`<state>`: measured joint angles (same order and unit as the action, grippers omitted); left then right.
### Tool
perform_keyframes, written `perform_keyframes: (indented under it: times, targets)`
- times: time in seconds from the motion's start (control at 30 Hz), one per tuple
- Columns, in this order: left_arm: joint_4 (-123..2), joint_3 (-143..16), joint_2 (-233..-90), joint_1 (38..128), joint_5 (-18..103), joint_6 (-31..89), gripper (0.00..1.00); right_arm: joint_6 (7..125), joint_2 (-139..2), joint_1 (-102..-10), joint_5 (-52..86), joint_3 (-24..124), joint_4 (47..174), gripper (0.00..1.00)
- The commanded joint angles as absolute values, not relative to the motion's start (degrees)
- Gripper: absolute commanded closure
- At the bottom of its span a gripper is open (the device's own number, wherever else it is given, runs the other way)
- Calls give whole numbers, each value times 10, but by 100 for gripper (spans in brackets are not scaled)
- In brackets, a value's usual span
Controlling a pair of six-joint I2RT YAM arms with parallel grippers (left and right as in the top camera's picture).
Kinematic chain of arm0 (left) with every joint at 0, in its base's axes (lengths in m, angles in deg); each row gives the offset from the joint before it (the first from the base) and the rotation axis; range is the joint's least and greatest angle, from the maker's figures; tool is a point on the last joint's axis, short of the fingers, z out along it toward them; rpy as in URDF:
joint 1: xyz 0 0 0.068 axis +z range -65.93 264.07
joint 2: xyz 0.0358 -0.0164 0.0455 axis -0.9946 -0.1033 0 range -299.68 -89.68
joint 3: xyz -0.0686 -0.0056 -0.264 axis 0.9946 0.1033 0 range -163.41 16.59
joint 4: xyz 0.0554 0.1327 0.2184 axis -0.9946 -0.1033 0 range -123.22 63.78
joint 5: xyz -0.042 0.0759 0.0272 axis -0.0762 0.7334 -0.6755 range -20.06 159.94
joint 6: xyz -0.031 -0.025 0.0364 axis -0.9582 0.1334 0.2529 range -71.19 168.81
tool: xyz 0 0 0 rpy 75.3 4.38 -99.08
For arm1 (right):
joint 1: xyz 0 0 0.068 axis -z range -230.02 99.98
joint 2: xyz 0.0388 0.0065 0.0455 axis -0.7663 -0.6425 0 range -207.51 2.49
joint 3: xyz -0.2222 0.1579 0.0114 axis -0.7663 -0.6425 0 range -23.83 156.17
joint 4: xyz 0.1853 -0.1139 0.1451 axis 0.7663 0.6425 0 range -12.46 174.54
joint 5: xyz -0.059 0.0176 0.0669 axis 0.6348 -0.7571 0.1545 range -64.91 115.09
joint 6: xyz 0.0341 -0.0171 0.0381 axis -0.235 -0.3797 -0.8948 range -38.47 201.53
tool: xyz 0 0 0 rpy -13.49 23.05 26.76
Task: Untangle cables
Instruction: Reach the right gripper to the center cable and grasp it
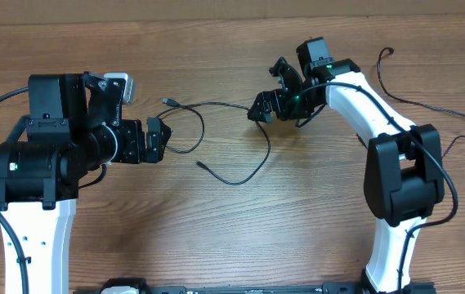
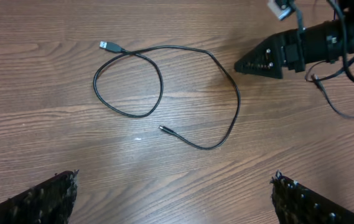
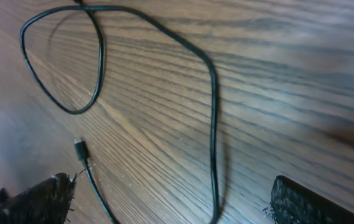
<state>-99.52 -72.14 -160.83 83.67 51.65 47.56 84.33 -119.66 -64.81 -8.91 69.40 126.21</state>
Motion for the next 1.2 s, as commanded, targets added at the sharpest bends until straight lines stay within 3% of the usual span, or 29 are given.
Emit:
perform_keyframes:
  times: [0.0, 0.97, 1.03, 1.07, 1.17]
  targets:
    - [-995, -726, -1609, 833, 508, 486, 0, 846, -1219, -652, -121, 691, 1258, 0]
    - [-995, -726, -1609, 833, 509, 486, 0, 842, -1295, -705, -151, 691, 1219, 1]
    - [-995, -726, -1609, 833, 509, 486, 0, 827, -1295, -714, -151, 691, 1203, 7]
    - [-995, -726, -1609, 833, 508, 486, 0, 816, -1295, -720, -149, 691, 1190, 14]
    - [-995, -726, -1609, 833, 509, 486, 0, 795, -1295, -724, -141, 691, 1165, 59]
